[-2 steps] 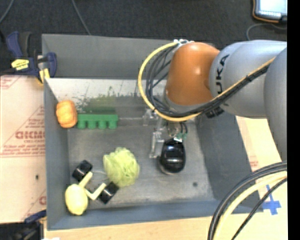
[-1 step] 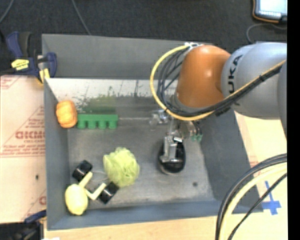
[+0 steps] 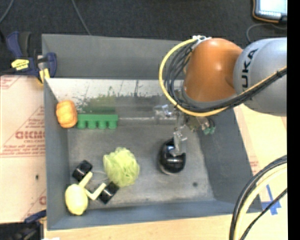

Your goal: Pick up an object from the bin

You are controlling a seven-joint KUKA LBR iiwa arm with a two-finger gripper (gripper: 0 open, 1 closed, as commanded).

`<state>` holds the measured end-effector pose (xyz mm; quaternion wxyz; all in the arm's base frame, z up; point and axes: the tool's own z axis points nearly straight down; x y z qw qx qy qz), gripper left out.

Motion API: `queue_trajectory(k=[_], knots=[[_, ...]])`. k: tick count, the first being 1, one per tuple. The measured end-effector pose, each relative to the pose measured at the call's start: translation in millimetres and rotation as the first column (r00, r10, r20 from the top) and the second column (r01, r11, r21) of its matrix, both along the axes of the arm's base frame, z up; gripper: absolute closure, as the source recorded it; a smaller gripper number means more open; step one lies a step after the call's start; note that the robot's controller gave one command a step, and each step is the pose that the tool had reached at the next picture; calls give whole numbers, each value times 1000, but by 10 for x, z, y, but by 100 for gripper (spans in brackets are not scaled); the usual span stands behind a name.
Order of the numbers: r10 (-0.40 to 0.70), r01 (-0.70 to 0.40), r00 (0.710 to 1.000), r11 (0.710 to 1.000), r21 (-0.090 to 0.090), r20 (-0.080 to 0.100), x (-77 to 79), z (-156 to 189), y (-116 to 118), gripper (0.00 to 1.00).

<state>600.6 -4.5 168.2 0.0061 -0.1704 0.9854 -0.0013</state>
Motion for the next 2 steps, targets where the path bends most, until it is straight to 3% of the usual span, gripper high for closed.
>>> queue_trajectory(k=[1, 2], knots=[[-240, 240, 971, 971, 2, -11, -114, -420, -238, 0], [-326, 326, 945, 945, 0, -21, -170, -627, -313, 0]])
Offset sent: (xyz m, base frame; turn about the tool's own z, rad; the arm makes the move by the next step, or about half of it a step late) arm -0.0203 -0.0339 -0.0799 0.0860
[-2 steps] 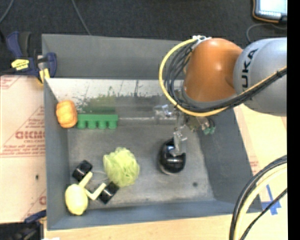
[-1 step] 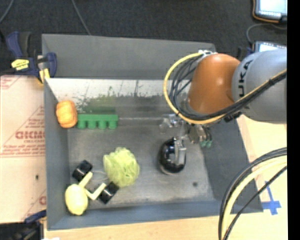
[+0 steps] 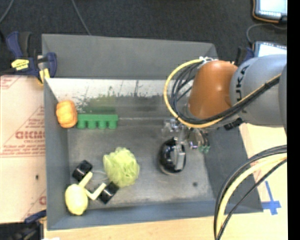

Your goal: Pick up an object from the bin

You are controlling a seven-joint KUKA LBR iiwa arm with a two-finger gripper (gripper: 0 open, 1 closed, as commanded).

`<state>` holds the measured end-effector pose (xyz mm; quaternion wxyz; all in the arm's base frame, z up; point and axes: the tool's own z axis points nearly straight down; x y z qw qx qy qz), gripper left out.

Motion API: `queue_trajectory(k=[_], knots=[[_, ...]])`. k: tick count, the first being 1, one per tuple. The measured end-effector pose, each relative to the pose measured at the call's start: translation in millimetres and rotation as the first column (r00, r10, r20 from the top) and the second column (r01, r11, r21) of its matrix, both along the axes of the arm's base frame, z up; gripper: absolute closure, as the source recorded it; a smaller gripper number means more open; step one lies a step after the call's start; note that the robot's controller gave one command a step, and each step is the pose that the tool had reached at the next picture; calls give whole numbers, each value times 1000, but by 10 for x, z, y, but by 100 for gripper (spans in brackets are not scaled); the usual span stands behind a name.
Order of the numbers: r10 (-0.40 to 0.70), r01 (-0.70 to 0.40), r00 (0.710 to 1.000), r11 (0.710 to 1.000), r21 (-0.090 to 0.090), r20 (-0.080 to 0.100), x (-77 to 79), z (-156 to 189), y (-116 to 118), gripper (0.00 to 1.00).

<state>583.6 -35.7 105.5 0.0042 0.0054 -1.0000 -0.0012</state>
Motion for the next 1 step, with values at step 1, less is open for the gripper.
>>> queue_trajectory(k=[1], knots=[[289, -289, 957, 957, 5, 2, 15, -78, 49, 0]])
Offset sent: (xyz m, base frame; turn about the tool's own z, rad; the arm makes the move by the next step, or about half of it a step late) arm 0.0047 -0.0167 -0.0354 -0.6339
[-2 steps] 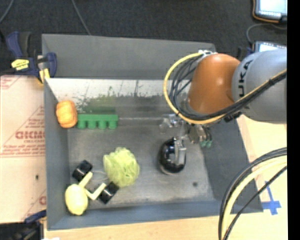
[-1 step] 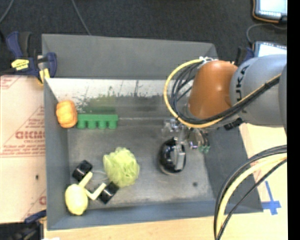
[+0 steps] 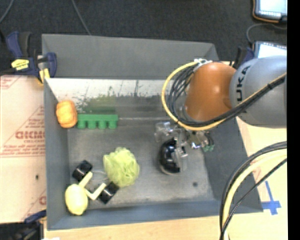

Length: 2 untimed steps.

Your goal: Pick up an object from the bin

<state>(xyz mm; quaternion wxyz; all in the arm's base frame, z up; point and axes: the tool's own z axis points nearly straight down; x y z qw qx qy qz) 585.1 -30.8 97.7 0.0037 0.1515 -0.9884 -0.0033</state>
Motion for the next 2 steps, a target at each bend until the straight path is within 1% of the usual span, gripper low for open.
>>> queue_trajectory(k=[1, 2], knots=[[271, -271, 963, 963, 1, -2, 53, -53, -108, 0], [453, -453, 891, 891, -20, 13, 157, -110, -221, 0]])
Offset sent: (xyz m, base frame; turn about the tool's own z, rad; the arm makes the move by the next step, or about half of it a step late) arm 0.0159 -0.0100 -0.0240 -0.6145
